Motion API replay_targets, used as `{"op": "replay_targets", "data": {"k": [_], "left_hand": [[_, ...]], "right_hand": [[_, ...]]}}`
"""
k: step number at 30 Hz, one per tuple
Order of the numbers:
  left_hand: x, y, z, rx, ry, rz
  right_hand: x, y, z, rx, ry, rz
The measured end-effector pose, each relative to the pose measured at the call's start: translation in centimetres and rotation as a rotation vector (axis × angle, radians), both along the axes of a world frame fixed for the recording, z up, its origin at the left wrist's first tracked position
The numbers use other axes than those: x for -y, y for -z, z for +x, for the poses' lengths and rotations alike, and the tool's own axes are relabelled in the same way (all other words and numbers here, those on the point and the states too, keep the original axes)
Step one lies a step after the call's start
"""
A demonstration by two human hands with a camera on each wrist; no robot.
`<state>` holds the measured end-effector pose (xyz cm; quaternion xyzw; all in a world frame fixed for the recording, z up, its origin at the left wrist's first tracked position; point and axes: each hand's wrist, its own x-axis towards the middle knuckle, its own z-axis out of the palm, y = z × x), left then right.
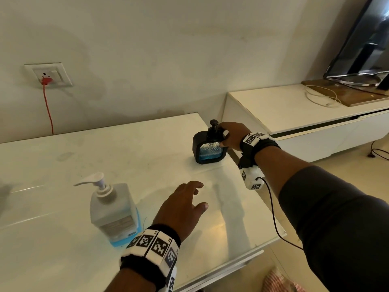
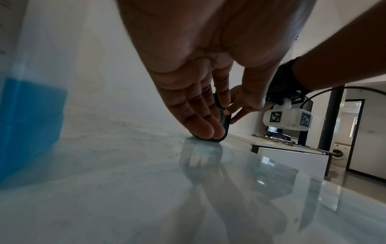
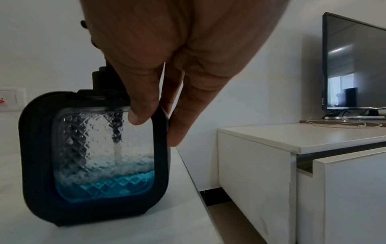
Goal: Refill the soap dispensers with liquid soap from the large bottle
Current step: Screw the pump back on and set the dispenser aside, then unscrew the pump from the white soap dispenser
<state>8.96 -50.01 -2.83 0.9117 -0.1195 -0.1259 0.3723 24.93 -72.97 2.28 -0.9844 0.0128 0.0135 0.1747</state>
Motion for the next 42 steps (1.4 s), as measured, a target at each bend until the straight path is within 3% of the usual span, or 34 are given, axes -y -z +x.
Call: {"op": "replay_targets", "data": {"k": [14, 21, 26, 32, 36, 42], "left_hand": [[0.1, 0.0, 0.2, -0.017, 0.005, 0.013], [-0.2, -3.0, -1.8, -0.018, 0.005, 0.004], [-2.5, -7.1, -4.6, 0.061, -0.009, -0.014], [-10.2, -10.8, -8.6, 0.136, -0.137, -0.054], [-16.5, -11.8, -10.9, 0.185, -0.254, -0.07], [-26.2, -9.6, -13.8, 0.16, -0.511, -0.14]], "right_hand": [[-0.4, -0.1, -0.6, -0.05, 0.005, 0.084], [-0.9, -1.4, -7.1, -0.006, 0.084, 0.081], [-2.9, -2.7, -12.9, 0.145, 0.119, 0.107], [-10.5, -7.1, -18.6, 0.285, 0.007, 0.181], [-17.7, -9.0, -23.1, 0.437, -0.136, 0.41], [-29.5, -5.1, -27.9, 0.294, -0.431, 0.562]]}}
